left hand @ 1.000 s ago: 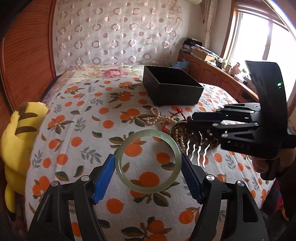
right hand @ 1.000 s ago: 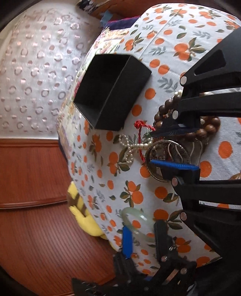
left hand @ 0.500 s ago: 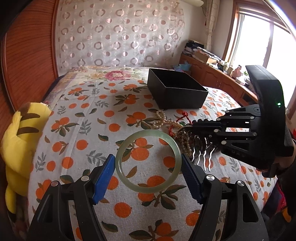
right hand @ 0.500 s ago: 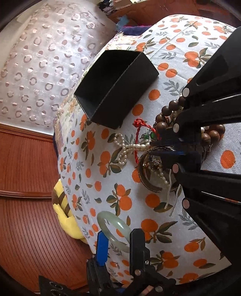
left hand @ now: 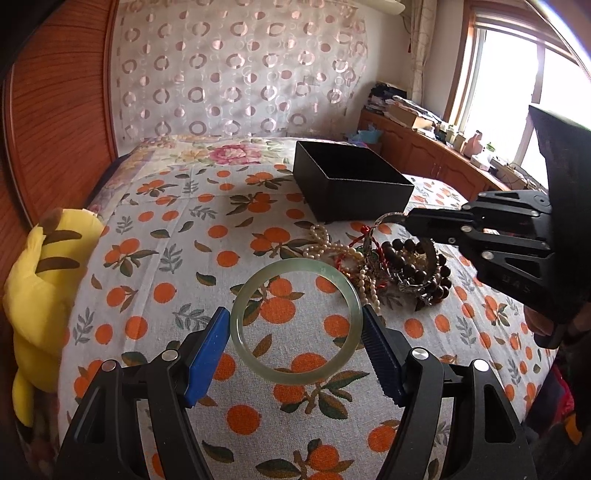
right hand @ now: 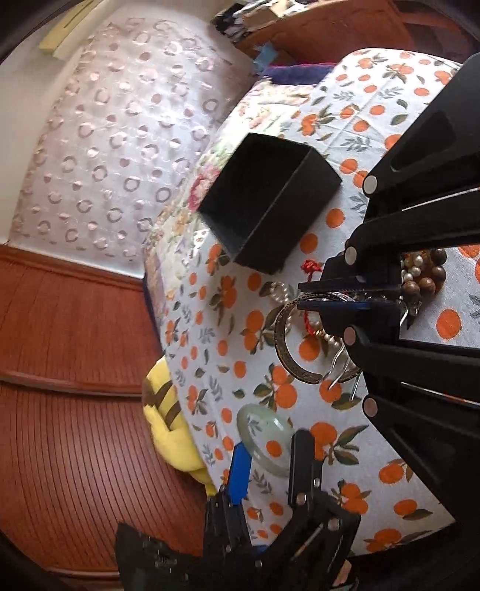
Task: Organize jewelry
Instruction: 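Grasp the green jade bangle with the left gripper while the right gripper grasps the silver bangle, then carry both bangles over the black box and lower them inside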
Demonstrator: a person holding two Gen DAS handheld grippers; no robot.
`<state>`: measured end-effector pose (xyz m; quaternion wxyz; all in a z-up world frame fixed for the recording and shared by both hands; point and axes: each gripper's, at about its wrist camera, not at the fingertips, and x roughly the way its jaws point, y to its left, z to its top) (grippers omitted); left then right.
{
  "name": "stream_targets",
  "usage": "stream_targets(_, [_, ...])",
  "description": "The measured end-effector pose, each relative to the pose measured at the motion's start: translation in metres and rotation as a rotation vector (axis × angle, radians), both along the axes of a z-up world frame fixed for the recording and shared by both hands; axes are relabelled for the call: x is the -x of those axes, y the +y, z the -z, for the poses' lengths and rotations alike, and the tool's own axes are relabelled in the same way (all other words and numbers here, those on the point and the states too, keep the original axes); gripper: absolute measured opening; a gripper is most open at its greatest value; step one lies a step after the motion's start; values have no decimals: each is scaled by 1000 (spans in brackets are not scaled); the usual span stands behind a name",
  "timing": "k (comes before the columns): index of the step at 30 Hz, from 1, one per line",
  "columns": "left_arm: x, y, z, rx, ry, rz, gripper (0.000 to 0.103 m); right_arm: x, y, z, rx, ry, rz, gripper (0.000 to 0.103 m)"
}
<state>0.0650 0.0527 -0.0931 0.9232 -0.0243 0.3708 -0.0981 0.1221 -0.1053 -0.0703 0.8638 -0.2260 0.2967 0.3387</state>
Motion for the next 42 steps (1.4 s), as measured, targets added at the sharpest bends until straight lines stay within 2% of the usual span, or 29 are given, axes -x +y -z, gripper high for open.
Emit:
stream_targets(6, [2,3,-1,-3,-4,-9,68,3,5,2,107,-30,-15,5])
stream_targets(10, [3,3,-3,-2,-12,-9,68,-2,-4,-1,103,-34,9,5])
stream_targets(27, [-34,-37,-34,-34,-91,65,68,-43,-59,-18,-55,-20,187,5])
stream_targets(35, [-73,-57,-52,-59,-118,91,68,-77,-85,-23,-146,-6,272,5])
stream_targets(42, [-121,-76,-53,-66,-92,110,68,-103,-99,-19,-202,9,305,5])
